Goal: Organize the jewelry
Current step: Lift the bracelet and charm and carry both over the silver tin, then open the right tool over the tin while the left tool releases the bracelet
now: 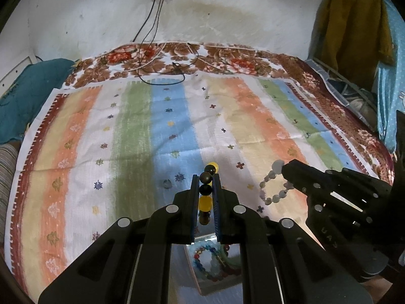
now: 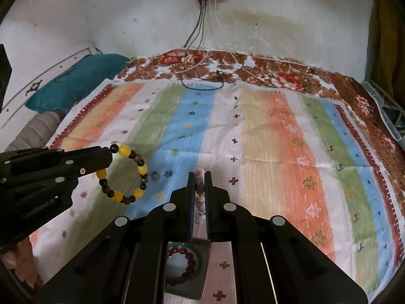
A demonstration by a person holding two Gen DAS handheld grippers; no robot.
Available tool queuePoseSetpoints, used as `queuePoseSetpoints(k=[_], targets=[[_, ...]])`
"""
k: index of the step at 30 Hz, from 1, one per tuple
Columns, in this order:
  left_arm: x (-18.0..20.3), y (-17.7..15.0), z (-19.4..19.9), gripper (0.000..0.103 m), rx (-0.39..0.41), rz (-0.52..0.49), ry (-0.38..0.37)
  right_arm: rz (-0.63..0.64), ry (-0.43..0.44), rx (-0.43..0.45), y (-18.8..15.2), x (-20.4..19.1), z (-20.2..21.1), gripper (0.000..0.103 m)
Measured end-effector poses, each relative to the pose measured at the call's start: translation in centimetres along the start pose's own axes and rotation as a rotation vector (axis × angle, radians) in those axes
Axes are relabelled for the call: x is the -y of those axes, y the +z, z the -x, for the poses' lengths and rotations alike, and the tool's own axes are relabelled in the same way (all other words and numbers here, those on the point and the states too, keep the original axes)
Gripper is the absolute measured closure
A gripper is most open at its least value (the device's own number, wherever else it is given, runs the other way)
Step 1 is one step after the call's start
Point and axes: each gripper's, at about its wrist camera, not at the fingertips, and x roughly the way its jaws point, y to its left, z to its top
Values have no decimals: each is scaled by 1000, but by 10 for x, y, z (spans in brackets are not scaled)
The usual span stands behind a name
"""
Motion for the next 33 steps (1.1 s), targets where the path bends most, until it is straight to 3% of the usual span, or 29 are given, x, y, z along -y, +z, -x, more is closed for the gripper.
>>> queuePoseSetpoints(k=[16, 31, 33], targets=[[17, -25, 36, 93, 33, -17, -32, 46, 14, 13, -20, -10, 25, 95], [23, -49, 49, 92, 14, 7, -37, 56, 64, -45, -46, -16, 36, 95], [22, -49, 51, 89, 23, 10, -16, 58, 63, -59, -48, -17, 34, 89]])
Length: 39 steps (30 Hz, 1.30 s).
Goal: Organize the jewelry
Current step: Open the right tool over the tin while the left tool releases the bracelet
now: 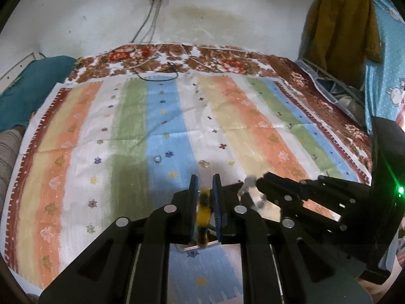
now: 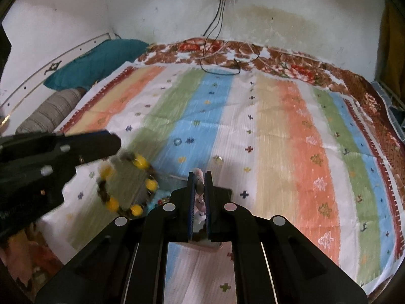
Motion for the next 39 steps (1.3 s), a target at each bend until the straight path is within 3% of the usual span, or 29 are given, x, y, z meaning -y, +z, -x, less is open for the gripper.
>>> queuePoseSetpoints(k=[1, 2, 3, 8, 16, 39], targets=[[-2, 0, 1, 86, 5, 3, 6, -3, -3, 0, 0, 0, 0, 83], [-4, 1, 1, 85, 8, 14, 13, -11, -6, 4, 0, 2, 1, 70], [-6, 2, 0, 85, 9, 23, 19, -21, -7, 5, 1, 4, 1, 66], [-27, 6, -9, 75, -13, 93, 62, -43, -15, -19, 2, 9, -6, 63], [-45, 9, -20, 52, -45, 168, 65, -47, -9, -42, 7, 10, -15, 54], [-78, 36, -101, 34, -190, 231, 80, -73, 17, -172, 26, 20, -71, 21]])
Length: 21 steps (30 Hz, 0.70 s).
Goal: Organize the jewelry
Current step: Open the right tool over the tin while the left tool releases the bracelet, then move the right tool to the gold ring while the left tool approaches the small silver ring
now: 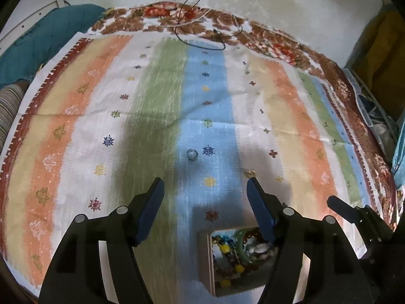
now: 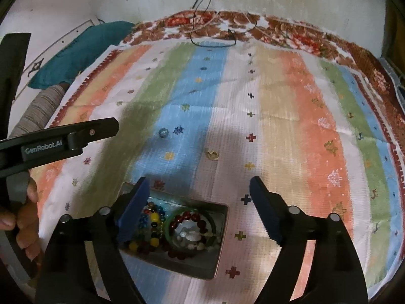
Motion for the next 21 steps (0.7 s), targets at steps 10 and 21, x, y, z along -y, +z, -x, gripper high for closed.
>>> queuePoseSetpoints(k=[10, 21], targets=[[5, 11, -26, 27, -29, -24, 6, 5, 9, -53, 11, 2, -25, 17], [-1, 19, -59, 25, -92, -34, 44, 23, 6, -101, 19, 4, -53, 17]])
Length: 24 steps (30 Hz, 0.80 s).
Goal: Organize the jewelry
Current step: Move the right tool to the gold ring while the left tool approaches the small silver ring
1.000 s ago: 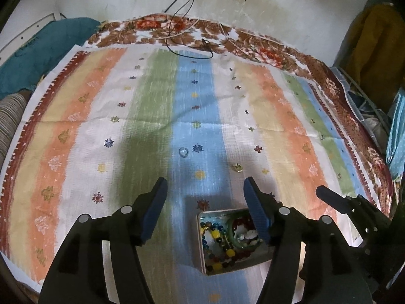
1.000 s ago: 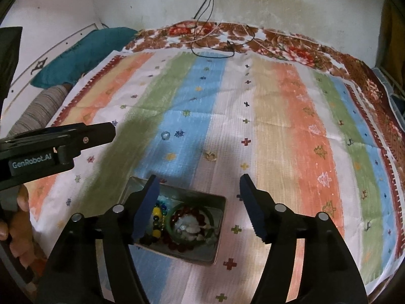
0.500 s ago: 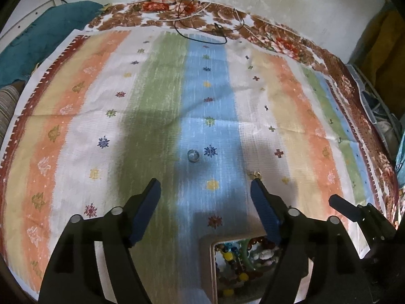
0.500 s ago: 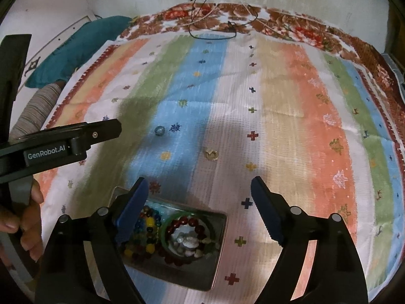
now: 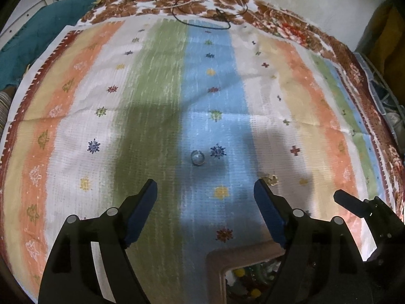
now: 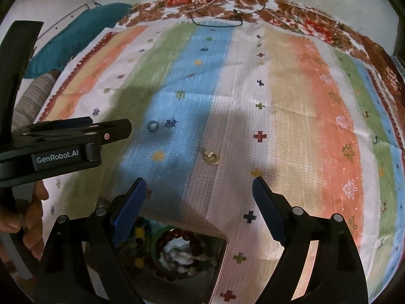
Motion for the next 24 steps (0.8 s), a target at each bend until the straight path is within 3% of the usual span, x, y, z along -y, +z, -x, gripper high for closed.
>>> queuePoseSetpoints(k=[24], targets=[[-2, 25, -56, 26, -90, -38, 3, -12, 16, -79, 22, 13, -45, 17]])
